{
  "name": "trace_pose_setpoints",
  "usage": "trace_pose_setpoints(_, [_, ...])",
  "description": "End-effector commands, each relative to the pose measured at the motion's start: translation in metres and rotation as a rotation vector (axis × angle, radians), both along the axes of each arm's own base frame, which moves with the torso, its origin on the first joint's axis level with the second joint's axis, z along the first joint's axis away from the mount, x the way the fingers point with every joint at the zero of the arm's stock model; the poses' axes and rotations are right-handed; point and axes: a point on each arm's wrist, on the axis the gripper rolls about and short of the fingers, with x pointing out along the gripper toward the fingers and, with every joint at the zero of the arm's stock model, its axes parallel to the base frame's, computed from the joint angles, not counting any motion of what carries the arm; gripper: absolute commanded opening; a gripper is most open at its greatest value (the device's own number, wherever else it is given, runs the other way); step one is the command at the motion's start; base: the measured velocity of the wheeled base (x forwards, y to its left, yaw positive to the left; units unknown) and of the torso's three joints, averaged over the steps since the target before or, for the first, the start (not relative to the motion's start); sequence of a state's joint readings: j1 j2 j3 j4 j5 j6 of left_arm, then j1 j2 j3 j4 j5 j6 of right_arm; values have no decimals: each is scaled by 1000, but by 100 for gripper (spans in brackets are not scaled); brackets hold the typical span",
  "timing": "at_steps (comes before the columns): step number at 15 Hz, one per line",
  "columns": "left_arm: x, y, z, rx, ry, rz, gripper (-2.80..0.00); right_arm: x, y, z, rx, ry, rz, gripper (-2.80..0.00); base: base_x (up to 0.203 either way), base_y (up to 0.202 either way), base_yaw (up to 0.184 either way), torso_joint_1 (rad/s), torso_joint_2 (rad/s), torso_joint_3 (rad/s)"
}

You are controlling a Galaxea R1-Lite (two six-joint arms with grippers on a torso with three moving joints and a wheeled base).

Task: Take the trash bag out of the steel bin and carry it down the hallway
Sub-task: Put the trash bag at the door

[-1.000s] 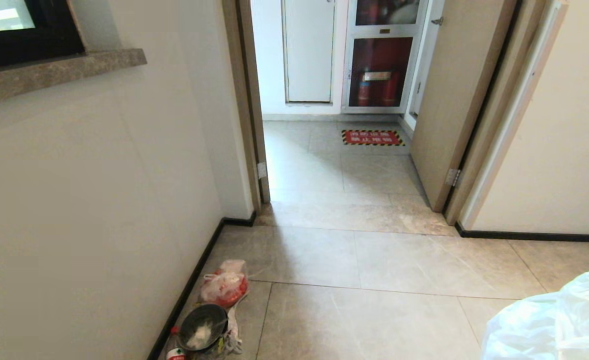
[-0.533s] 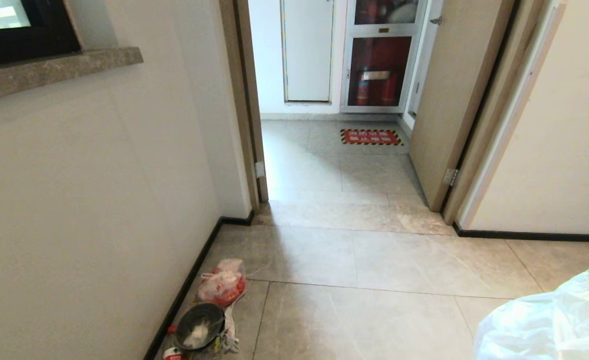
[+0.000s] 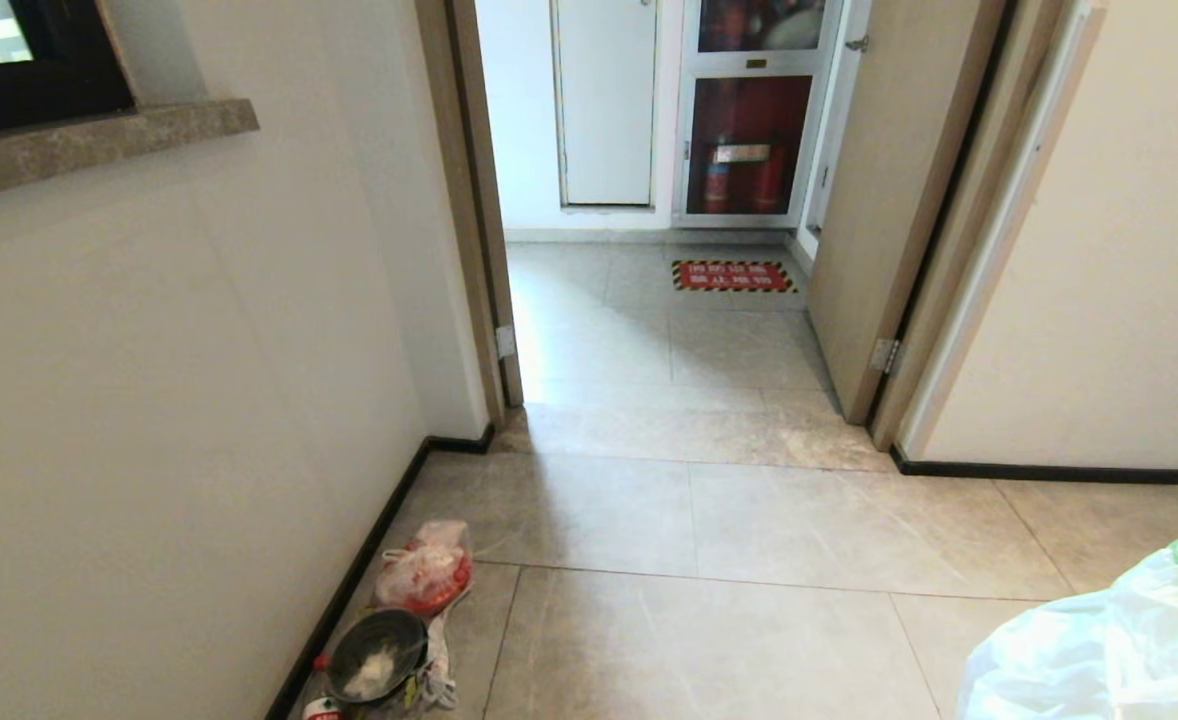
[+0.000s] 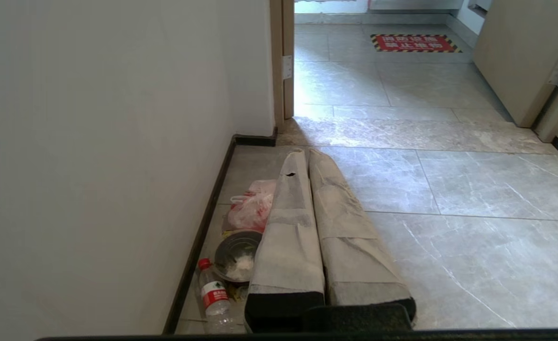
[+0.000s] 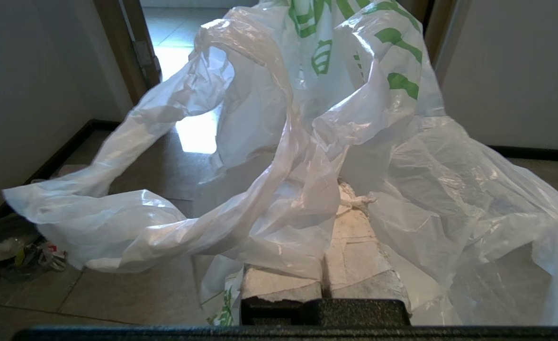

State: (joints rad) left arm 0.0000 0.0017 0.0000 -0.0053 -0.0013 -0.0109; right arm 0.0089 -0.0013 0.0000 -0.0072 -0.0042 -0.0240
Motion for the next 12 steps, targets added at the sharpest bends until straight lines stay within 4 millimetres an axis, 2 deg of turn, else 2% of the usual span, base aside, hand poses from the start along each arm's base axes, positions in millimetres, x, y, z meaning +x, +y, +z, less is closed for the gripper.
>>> trace_pose_setpoints(1, [0, 0, 0, 0, -1, 0, -280, 0, 0, 0, -1, 1, 0, -280, 0, 0, 0, 0, 0, 0])
trace_pose_setpoints(8, [0, 0, 0, 0, -1, 0, -280, 0, 0, 0, -1, -1, 1, -280, 0, -2, 9, 1, 0, 0])
trace_pose_setpoints(12, [0, 0, 0, 0, -1, 0, -280, 0, 0, 0, 1, -1, 1, -280, 4, -9, 160, -1, 3, 4])
